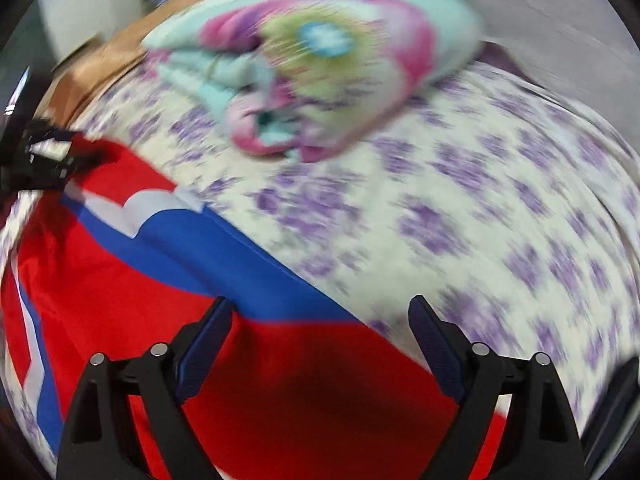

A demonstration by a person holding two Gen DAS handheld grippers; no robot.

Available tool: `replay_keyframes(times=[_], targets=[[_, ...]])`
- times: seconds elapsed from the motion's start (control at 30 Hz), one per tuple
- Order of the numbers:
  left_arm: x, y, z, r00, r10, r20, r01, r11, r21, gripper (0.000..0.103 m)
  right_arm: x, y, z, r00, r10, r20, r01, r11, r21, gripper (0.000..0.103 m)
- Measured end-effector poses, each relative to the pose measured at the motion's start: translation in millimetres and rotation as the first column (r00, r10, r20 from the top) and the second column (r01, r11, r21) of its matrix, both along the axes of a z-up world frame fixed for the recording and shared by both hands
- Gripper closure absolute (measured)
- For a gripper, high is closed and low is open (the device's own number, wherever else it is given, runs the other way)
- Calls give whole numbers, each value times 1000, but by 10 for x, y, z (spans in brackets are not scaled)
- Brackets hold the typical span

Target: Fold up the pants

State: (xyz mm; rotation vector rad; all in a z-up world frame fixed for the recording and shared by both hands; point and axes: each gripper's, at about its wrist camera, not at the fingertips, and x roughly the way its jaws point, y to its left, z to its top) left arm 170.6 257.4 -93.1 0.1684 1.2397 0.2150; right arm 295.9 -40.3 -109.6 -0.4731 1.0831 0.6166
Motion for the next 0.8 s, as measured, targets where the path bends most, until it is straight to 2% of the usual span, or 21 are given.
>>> replay_keyframes(times=[0.03, 0.07, 0.13, 0.17, 0.23, 0.33, 0.37, 0.4, 0.43, 0.47, 0.5, 0.53, 0.57, 0.63, 0.7, 0.73, 0.77, 0.8], targets=[[13, -13, -22, 1000, -8, 0, 8, 1000, 11, 53, 60, 89, -90, 998, 40, -42, -40, 999, -21, 36], [21, -37, -44, 1000, -21, 4, 21, 999, 26, 55, 92, 147, -171, 992, 65, -108, -67, 998, -14, 61], [34, -52, -62, 1000, -22, 8, 22, 1000, 22, 62, 138, 223, -200, 973, 95, -210, -86, 995, 55, 89], [55, -29, -44, 1000, -4, 14, 4, 1000, 5, 64, 141, 253, -167, 974, 107, -198, -99, 994, 48, 94], [101, 72, 75, 998, 50, 49, -48, 998, -44, 68, 173, 253, -30, 980, 110, -165, -100, 993, 67, 95], [80, 234, 324, 983, 125, 132, -107, 985, -133, 68, 220, 87, 337, 993, 53, -108, -30, 978, 207, 93], [56, 256, 385, 979, 133, 156, -109, 982, -155, 68, 185, 79, 395, 996, 54, -67, -40, 980, 197, 81], [51, 254, 378, 980, 131, 153, -110, 984, -140, 66, 151, 98, 377, 998, 60, -30, -55, 988, 147, 67], [55, 245, 317, 984, 120, 132, -108, 990, -96, 63, 122, 131, 316, 998, 61, 4, -62, 996, 67, 32], [46, 220, 264, 987, 115, 112, -107, 992, -74, 61, 96, 147, 242, 997, 58, 41, -58, 998, -17, 24], [20, 228, 221, 988, 116, 98, -110, 992, -64, 60, 95, 135, 203, 996, 59, 63, -55, 997, -56, 24], [-13, 243, 213, 987, 124, 98, -117, 991, -68, 57, 97, 101, 202, 997, 51, 62, -48, 998, -49, 24], [-53, 262, 236, 984, 141, 111, -133, 988, -77, 55, 146, 8, 256, 999, 7, 52, -7, 1000, -2, 24], [-116, 327, 284, 976, 178, 124, -170, 983, -71, 39, 157, -246, 361, 995, -84, 58, 79, 994, 71, 24], [-152, 343, 329, 973, 194, 126, -187, 980, -63, 37, 180, -430, 473, 987, -157, 46, 149, 978, 147, 24], [-179, 372, 378, 968, 216, 131, -210, 976, -55, 36, 145, -475, 487, 984, -175, 18, 169, 967, 191, 29], [-221, 369, 426, 963, 231, 140, -225, 973, -59, 35, 144, -527, 500, 982, -186, -34, 188, 951, 245, 40], [-264, 345, 479, 957, 248, 149, -240, 968, -70, 35, 125, -533, 483, 980, -187, -66, 197, 945, 260, 44]])
